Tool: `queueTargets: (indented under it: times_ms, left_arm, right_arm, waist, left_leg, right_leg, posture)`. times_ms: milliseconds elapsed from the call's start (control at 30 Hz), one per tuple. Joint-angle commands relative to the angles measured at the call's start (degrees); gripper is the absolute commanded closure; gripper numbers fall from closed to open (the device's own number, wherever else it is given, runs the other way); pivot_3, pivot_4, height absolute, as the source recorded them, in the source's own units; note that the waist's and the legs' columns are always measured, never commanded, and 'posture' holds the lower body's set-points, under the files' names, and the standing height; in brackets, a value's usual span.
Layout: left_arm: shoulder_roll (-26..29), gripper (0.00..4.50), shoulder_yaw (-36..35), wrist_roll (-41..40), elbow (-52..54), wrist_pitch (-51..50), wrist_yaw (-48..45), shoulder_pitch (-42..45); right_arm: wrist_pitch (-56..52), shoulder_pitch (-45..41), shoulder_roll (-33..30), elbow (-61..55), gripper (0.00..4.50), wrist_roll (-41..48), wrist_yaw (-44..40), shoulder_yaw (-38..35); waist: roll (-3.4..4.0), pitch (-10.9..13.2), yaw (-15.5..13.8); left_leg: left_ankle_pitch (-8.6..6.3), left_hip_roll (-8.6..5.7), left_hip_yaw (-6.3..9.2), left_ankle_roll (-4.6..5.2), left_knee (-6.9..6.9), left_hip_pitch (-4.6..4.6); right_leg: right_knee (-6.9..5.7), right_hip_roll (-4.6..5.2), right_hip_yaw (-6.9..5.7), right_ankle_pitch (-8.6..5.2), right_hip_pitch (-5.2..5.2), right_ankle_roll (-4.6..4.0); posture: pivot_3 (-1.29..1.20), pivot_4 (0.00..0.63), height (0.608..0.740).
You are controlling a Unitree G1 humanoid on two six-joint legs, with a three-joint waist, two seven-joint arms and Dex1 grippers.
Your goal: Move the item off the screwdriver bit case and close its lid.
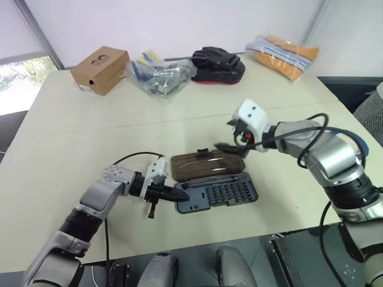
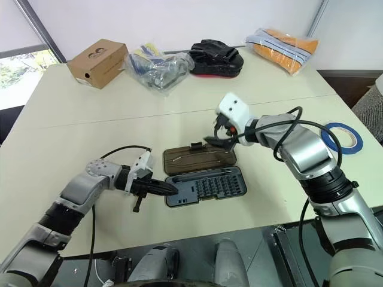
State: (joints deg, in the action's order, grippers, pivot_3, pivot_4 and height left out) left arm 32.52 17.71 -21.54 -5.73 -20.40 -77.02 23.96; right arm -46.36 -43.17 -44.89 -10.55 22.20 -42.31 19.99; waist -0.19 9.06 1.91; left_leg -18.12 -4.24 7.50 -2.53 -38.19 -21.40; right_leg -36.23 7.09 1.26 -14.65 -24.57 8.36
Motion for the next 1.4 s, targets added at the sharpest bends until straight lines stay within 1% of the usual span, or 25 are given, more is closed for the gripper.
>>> queueTargets:
  times_ms: [33, 267, 433, 567, 667, 767, 1067, 1167, 1200, 1233, 1300, 1400]
  left_arm:
    - [-0.06, 4.50, 0.39, 3.23, -2.74, 0.80, 1.90, -0.64]
    - [-0.03, 4.50, -0.24, 3.01, -0.95, 0.62, 2.88, -1.89]
    - [0.22, 4.50, -0.84, 2.77, 0.49, 0.18, 3.87, -2.52]
    - [0.28, 4.50, -1.22, 2.57, 0.93, 0.01, 4.67, -2.52]
    - [0.28, 4.50, -1.44, 2.42, 1.21, -0.15, 5.09, -2.57]
    - [0.09, 4.50, -1.66, 2.30, 1.04, -0.23, 5.59, -2.31]
    - [-0.09, 4.50, -1.86, 2.16, 1.37, -0.21, 6.63, -2.36]
    - [-0.23, 4.50, -2.20, 2.02, 1.66, -0.22, 7.27, -2.53]
    - [-0.30, 4.50, -2.31, 2.00, 1.66, -0.20, 7.47, -2.49]
    - [-0.36, 4.50, -2.46, 1.96, 1.72, -0.15, 7.73, -2.48]
    - [-0.46, 4.50, -2.73, 1.78, 1.86, -0.23, 8.29, -2.39]
    - [-0.63, 4.50, -3.05, 1.66, 1.85, -0.20, 9.06, -2.20]
  right_arm:
    - [4.15, -3.23, 2.98, 7.97, 0.05, -3.81, -3.64, 1.33]
    - [14.00, -9.09, 10.29, 30.01, 0.05, -12.53, -6.48, 2.84]
    - [19.25, -10.66, 11.27, 39.28, 0.05, -16.41, -11.13, 3.08]
    - [20.98, -10.60, 11.75, 42.27, 0.05, -18.74, -13.51, 3.14]
    - [21.13, -9.64, 11.80, 40.67, 0.05, -19.30, -15.57, 3.00]
    - [20.97, -9.25, 12.44, 40.19, 0.05, -19.96, -15.97, 2.55]
    - [24.26, -9.76, 15.07, 44.54, 0.05, -23.23, -17.19, 2.53]
    - [26.22, -9.96, 15.45, 46.84, 0.86, -25.02, -17.85, 3.07]
    - [26.64, -9.94, 15.53, 47.32, 1.37, -25.52, -18.22, 3.26]
    - [26.88, -9.82, 15.53, 47.55, 1.71, -25.93, -18.85, 3.50]
    - [27.53, -9.57, 15.49, 47.89, 2.80, -26.69, -19.90, 3.85]
    - [29.08, -9.20, 15.19, 48.67, 4.18, -28.16, -20.87, 4.76]
  waist:
    - [-0.01, 0.00, 0.11]
    - [0.00, -0.01, 0.00]
    - [0.00, -0.01, -0.02]
    - [0.02, -0.02, 0.11]
    - [0.02, -0.02, 0.15]
    - [0.02, -0.02, 0.22]
    - [0.02, -0.03, 0.36]
    - [0.03, -0.05, 0.47]
    - [0.04, -0.06, 0.48]
    - [0.04, -0.07, 0.47]
    - [0.02, -0.08, 0.49]
    - [-0.06, -0.28, 0.50]
  left_leg:
    - [0.00, 0.00, -0.01, 0.00, 0.00, 0.02]
    - [0.02, 0.00, 0.03, -0.03, -0.03, 0.04]
    - [0.03, -0.01, 0.08, -0.05, -0.03, 0.04]
    - [0.03, -0.01, 0.08, -0.06, -0.02, 0.04]
    - [0.03, -0.01, 0.09, -0.06, -0.02, 0.06]
    - [0.03, -0.01, 0.09, -0.06, -0.02, 0.05]
    - [0.04, -0.01, 0.11, -0.07, -0.02, 0.07]
    - [0.04, -0.01, 0.11, -0.07, -0.02, 0.08]
    - [0.04, 0.00, 0.10, -0.07, -0.02, 0.09]
    - [0.04, 0.00, 0.10, -0.07, -0.02, 0.10]
    - [0.05, 0.00, 0.12, -0.09, -0.03, 0.11]
    - [0.06, -0.01, 0.11, -0.11, -0.04, 0.14]
  right_leg:
    - [-0.01, 0.00, 0.00, 0.00, 0.02, 0.00]
    - [-0.01, 0.00, 0.01, 0.00, 0.05, 0.00]
    - [-0.02, 0.01, -0.01, 0.00, 0.04, 0.00]
    - [-0.02, 0.01, -0.01, 0.00, 0.04, 0.00]
    - [-0.02, 0.01, -0.01, 0.00, 0.05, 0.00]
    - [-0.02, 0.01, -0.01, 0.00, 0.05, 0.00]
    - [-0.03, 0.01, -0.02, 0.00, 0.05, 0.00]
    - [-0.04, 0.01, -0.02, 0.00, 0.05, 0.00]
    - [-0.04, 0.00, -0.02, 0.00, 0.06, 0.00]
    - [-0.04, 0.00, -0.01, 0.00, 0.07, 0.00]
    - [-0.05, 0.00, -0.02, 0.00, 0.09, 0.00]
    - [-0.07, 0.00, -0.02, 0.00, 0.12, 0.00]
  posture:
    - [0.00, 0.150, 0.740]
    - [0.00, 0.150, 0.740]
    - [0.00, 0.150, 0.740]
    - [0.00, 0.150, 0.740]
    - [0.00, 0.150, 0.740]
    - [0.00, 0.150, 0.740]
    - [0.00, 0.150, 0.740]
    - [0.00, 0.150, 0.740]
    - [0.00, 0.150, 0.740]
    - [0.00, 0.150, 0.740]
    - [0.00, 0.150, 0.740]
    - [0.00, 0.150, 0.740]
